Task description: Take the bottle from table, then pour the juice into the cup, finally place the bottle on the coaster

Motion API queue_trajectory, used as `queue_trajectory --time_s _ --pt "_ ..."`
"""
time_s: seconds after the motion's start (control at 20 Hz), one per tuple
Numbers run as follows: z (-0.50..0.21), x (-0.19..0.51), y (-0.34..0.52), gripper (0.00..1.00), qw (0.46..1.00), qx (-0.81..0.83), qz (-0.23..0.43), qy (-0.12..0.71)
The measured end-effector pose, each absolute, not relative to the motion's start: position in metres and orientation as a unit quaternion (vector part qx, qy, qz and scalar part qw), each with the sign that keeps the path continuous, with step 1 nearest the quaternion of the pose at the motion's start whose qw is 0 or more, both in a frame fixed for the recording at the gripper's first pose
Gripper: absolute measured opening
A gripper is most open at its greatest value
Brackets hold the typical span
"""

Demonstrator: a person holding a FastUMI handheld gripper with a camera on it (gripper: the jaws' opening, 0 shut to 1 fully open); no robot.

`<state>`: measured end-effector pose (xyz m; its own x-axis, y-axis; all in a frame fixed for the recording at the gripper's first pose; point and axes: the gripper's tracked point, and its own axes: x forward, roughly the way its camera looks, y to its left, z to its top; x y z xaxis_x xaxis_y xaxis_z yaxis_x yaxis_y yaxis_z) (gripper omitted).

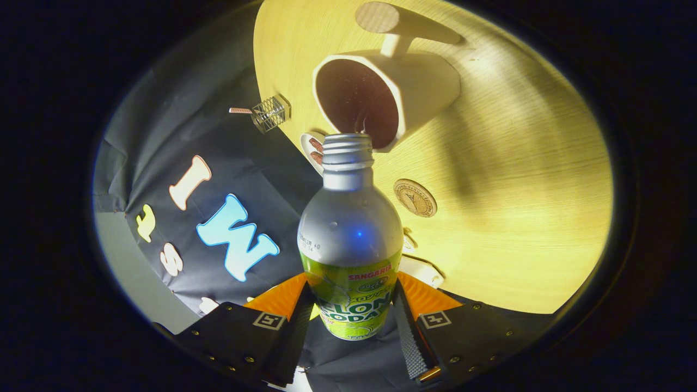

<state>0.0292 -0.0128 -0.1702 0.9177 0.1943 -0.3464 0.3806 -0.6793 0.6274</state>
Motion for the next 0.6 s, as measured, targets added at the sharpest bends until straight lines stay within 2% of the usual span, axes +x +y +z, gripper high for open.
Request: queue_trajectory --time_s 0.6 --pt "-0.1664 0.0348 -0.0165 0.74 0.338 0.919 -0.129 0.153"
